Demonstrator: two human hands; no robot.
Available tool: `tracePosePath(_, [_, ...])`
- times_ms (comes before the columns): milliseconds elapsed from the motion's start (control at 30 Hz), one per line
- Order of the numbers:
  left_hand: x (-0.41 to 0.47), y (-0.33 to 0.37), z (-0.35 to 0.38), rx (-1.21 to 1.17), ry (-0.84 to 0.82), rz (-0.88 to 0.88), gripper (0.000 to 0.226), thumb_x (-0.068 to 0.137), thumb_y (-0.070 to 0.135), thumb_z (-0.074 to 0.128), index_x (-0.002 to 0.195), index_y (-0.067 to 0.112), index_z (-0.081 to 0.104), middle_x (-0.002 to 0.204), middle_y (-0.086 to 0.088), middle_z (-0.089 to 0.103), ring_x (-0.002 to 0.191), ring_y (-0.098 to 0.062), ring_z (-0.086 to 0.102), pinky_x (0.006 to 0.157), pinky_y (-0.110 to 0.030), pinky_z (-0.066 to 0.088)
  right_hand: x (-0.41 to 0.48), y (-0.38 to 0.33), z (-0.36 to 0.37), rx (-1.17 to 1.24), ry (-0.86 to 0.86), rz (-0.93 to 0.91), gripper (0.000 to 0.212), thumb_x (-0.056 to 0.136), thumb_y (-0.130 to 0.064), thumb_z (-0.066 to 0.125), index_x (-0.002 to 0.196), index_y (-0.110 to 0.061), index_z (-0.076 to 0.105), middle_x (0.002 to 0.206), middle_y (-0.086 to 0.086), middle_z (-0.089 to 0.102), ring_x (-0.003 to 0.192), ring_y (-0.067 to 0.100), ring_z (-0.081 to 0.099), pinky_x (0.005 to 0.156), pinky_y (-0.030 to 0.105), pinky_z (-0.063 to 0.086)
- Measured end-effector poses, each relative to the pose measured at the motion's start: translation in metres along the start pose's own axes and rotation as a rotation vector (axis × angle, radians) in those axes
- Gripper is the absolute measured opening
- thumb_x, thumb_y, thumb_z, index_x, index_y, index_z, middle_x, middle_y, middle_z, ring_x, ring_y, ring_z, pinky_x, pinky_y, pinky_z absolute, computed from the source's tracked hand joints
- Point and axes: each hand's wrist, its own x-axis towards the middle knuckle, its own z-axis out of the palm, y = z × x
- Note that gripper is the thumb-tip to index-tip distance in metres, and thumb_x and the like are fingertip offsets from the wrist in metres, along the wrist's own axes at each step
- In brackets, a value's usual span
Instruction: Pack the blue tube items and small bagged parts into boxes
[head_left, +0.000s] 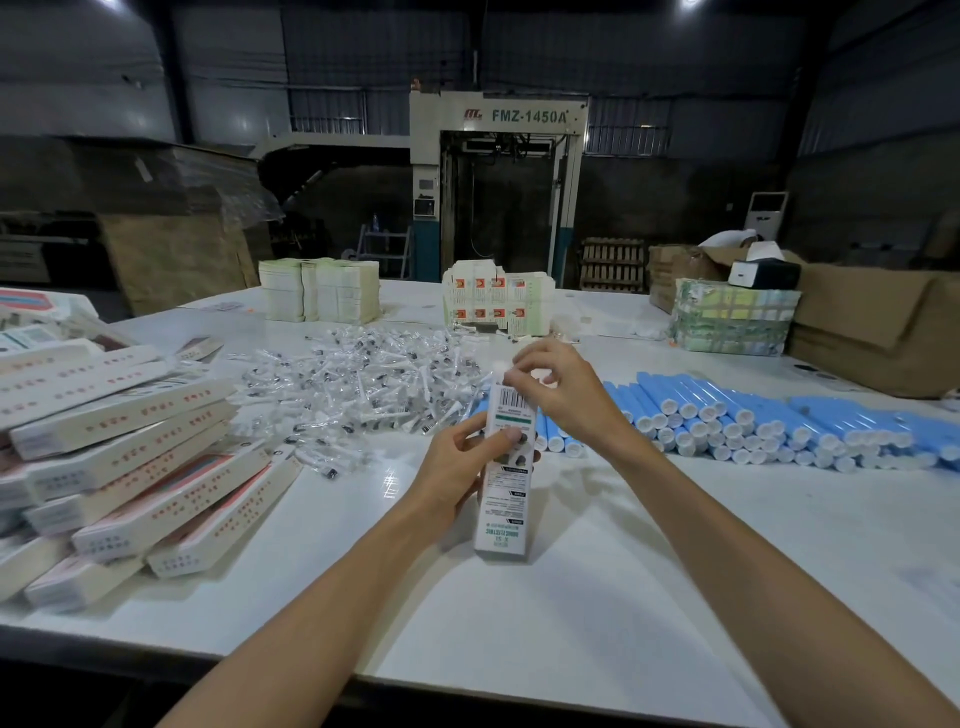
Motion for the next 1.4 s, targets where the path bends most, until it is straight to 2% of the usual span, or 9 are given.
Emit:
tracePosePath(167, [0.001, 0.001, -0.001, 0.014, 0.04, 0.015, 0.029, 0.098, 0.021, 0.077, 0.127, 0.019, 0.078, 0.124, -0.016, 0.077, 0.118, -0.046, 0.071, 0.104, -0.066, 0.053, -0.025, 0.015, 0.005, 0.186, 0.159, 0.098, 0.027, 0.106, -0.028, 0.06, 0.133, -0.025, 0.062, 0.125, -0.005, 0.058, 0.112, 0.005, 0.059, 0.093, 0.025, 0.049])
tracePosePath(267, [0.003, 0.002, -0.001, 0.018, 0.043, 0.033, 0.029, 0.099, 0.02, 0.077, 0.128, 0.018, 0.077, 0.125, -0.018, 0.076, 0.119, -0.052, 0.068, 0.101, -0.069, 0.054, -0.044, 0.024, 0.012, 0.299, 0.084, 0.137, 0.038, 0.103, -0.032, 0.065, 0.139, -0.032, 0.053, 0.12, -0.01, 0.066, 0.108, 0.007, 0.064, 0.087, 0.022, 0.051])
tracePosePath(400, [0.002, 0.002, 0.0, 0.04, 0.027, 0.1, 0.043, 0.096, 0.02, 0.082, 0.137, 0.026, 0.068, 0.121, -0.012, 0.079, 0.113, -0.041, 0.075, 0.088, -0.051, 0.062, -0.056, 0.026, 0.023, 0.42, 0.049, 0.105, 0.052, 0.099, -0.018, 0.073, 0.144, -0.03, 0.051, 0.117, -0.012, 0.072, 0.11, 0.016, 0.069, 0.093, 0.03, 0.056])
tracePosePath(567, [-0.001, 0.004, -0.004, 0.091, -0.021, 0.233, 0.069, 0.097, 0.021, 0.082, 0.149, 0.048, 0.044, 0.116, -0.012, 0.081, 0.106, -0.029, 0.079, 0.078, -0.031, 0.063, -0.058, 0.022, 0.023, 0.511, 0.038, 0.094, 0.048, 0.1, -0.014, 0.07, 0.144, -0.028, 0.056, 0.118, -0.01, 0.071, 0.112, 0.014, 0.066, 0.09, 0.026, 0.056])
tracePosePath(867, [-0.001, 0.003, -0.004, 0.137, -0.052, 0.218, 0.056, 0.096, 0.019, 0.082, 0.145, 0.033, 0.058, 0.117, -0.012, 0.08, 0.105, -0.028, 0.078, 0.082, -0.035, 0.062, -0.06, 0.019, 0.017, 0.525, -0.034, 0.142, 0.029, 0.102, -0.011, 0.064, 0.124, -0.03, 0.063, 0.118, -0.006, 0.069, 0.111, 0.008, 0.065, 0.091, 0.025, 0.055])
tracePosePath(967, [-0.002, 0.002, -0.005, 0.143, -0.061, 0.203, 0.056, 0.095, 0.019, 0.084, 0.144, 0.031, 0.06, 0.115, -0.014, 0.081, 0.105, -0.031, 0.079, 0.081, -0.036, 0.063, -0.059, 0.022, 0.016, 0.462, -0.077, 0.168, 0.028, 0.101, -0.013, 0.066, 0.128, -0.021, 0.063, 0.119, -0.003, 0.072, 0.113, 0.014, 0.066, 0.096, 0.029, 0.055])
tracePosePath(1100, [-0.004, 0.004, -0.004, 0.133, -0.091, 0.192, 0.048, 0.091, 0.027, 0.084, 0.131, 0.047, 0.066, 0.115, -0.012, 0.081, 0.103, -0.03, 0.079, 0.082, -0.037, 0.064, -0.059, 0.024, 0.01, 0.471, -0.071, 0.162, 0.02, 0.104, -0.019, 0.064, 0.124, -0.019, 0.067, 0.112, -0.002, 0.076, 0.107, 0.021, 0.069, 0.089, 0.029, 0.057])
tracePosePath(1200, [-0.003, 0.003, -0.003, 0.122, -0.11, 0.169, 0.049, 0.092, 0.025, 0.084, 0.133, 0.043, 0.065, 0.116, -0.013, 0.081, 0.101, -0.03, 0.079, 0.083, -0.039, 0.065, -0.06, 0.027, 0.004, 0.578, 0.013, 0.183, 0.018, 0.108, -0.025, 0.057, 0.12, -0.015, 0.066, 0.104, 0.012, 0.077, 0.095, 0.035, 0.071, 0.084, 0.039, 0.059])
tracePosePath(1400, [-0.004, -0.001, -0.001, 0.102, -0.183, 0.09, 0.058, 0.088, 0.028, 0.087, 0.138, 0.044, 0.063, 0.119, -0.015, 0.08, 0.106, -0.034, 0.079, 0.082, -0.04, 0.064, -0.057, 0.035, 0.003, 0.63, 0.035, 0.264, 0.017, 0.107, -0.021, 0.058, 0.123, -0.013, 0.061, 0.095, 0.015, 0.079, 0.08, 0.021, 0.069, 0.069, 0.032, 0.056])
